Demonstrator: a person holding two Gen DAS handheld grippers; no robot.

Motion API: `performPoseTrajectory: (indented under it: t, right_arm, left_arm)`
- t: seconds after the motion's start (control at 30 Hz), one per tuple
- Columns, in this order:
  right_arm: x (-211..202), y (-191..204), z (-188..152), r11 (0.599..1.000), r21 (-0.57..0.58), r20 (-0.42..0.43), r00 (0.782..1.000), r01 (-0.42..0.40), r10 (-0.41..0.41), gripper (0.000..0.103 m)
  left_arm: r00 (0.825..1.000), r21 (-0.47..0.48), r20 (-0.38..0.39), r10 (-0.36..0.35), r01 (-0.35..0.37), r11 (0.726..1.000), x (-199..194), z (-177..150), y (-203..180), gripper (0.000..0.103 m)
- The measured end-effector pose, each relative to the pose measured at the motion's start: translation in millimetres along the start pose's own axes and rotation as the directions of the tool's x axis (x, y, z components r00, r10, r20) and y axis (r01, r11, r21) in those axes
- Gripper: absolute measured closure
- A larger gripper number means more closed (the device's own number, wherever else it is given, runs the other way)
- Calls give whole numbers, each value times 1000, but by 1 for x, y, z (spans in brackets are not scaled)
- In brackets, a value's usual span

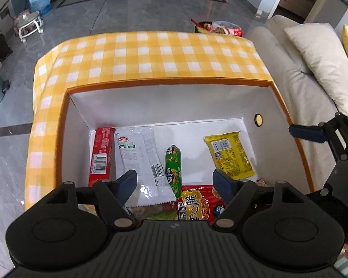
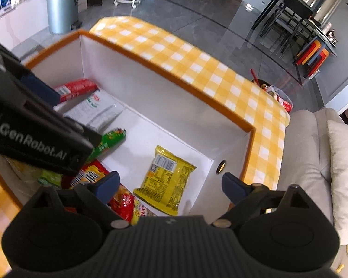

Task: Organize snacks
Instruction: 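Lower both snacks into the box and open both grippers, then withdraw both tools from the box toward the two packs on the tablecloth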

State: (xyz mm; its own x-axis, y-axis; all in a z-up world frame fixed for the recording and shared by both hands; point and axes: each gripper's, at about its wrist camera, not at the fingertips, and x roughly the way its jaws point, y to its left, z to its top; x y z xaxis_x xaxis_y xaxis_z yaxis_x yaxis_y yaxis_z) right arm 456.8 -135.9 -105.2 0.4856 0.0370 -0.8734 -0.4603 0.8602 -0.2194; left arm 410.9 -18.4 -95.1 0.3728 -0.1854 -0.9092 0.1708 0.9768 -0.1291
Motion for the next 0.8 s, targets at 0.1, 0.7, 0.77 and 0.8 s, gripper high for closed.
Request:
performPoseTrajectory:
  t: [0.1,0.7,0.77,0.8]
  right_arm:
    - [-14,1,-1,1000,23,44,999,4,-5,8]
    - [-103,12,-41,985,172,238,971,-23,-19,4]
    - [-115,13,-51,976,210,267,964,-48,-10,4]
    - [-120,15,-56,973,225,278,961,-56,-9,4]
  left_arm:
    - [999,6,41,-2,2,1000,-14,-6,2,16]
    - [965,24,248,-90,87,996,-106,-68,1,15]
    - [953,31,288,-95,90,995,-116,-79,0,15]
    - [947,34,308,-94,88,996,-121,-85,-1,14]
